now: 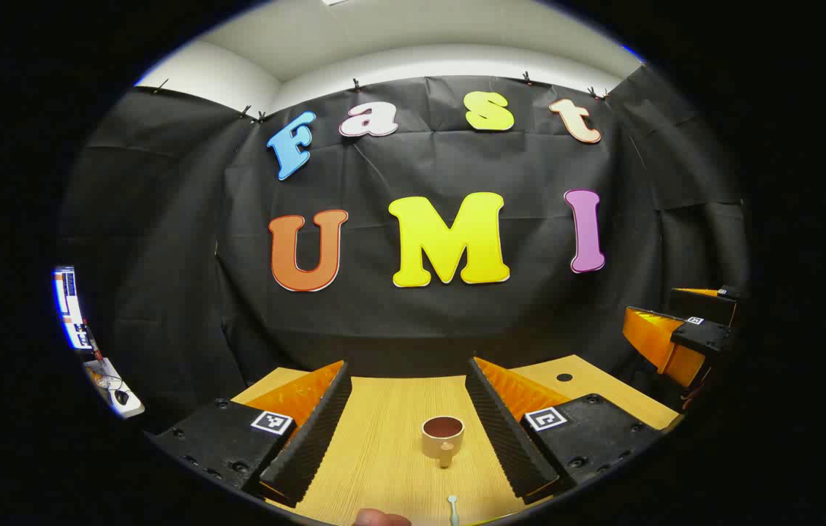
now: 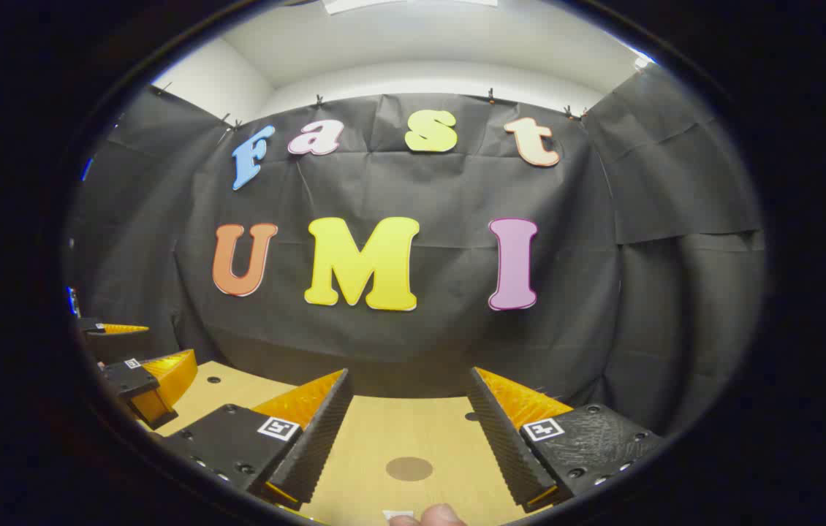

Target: Put the toothbrush and toothpaste on the desktop into the cup, then pick up the cup and place it on the coaster on the desktop.

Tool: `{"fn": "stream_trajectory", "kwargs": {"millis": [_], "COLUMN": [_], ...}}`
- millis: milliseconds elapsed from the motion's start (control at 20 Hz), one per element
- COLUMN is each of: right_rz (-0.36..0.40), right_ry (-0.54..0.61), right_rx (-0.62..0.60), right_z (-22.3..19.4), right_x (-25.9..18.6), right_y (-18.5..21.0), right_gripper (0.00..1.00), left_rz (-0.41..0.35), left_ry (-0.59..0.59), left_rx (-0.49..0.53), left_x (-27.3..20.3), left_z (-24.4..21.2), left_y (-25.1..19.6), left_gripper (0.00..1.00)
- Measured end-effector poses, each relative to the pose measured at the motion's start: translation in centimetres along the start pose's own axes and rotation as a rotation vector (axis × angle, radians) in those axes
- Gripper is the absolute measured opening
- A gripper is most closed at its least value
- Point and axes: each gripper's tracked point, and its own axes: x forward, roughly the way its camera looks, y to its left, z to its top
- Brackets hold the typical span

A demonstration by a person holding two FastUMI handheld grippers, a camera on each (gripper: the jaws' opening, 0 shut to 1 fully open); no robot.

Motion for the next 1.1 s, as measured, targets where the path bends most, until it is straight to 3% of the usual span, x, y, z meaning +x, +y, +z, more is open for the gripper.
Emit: {"fn": "stream_trajectory", "kwargs": {"millis": [200, 250, 300, 1100], "right_rz": [-0.002, -0.004, -0.005, 0.017], "right_ry": [0.003, 0.004, 0.006, 0.046], "right_rx": [-0.004, -0.004, -0.004, -0.024], "right_z": [-0.2, -0.3, -0.3, -2.9], "right_x": [0.1, 0.2, 0.2, 0.9], "right_y": [-0.6, -0.7, -0.9, -1.0], "right_gripper": [0.95, 0.95, 0.95, 0.97], "left_rz": [-0.009, -0.01, -0.011, -0.014], "left_ry": [0.007, 0.009, 0.011, 0.045], "left_rx": [-0.004, -0.005, -0.005, 0.002], "left_x": [-0.1, -0.1, 0.1, 0.7], "left_z": [-0.3, -0.4, -0.5, -2.4], "left_y": [-0.7, -0.8, -0.9, -2.4], "left_gripper": [0.99, 0.94, 0.99, 0.99]}}
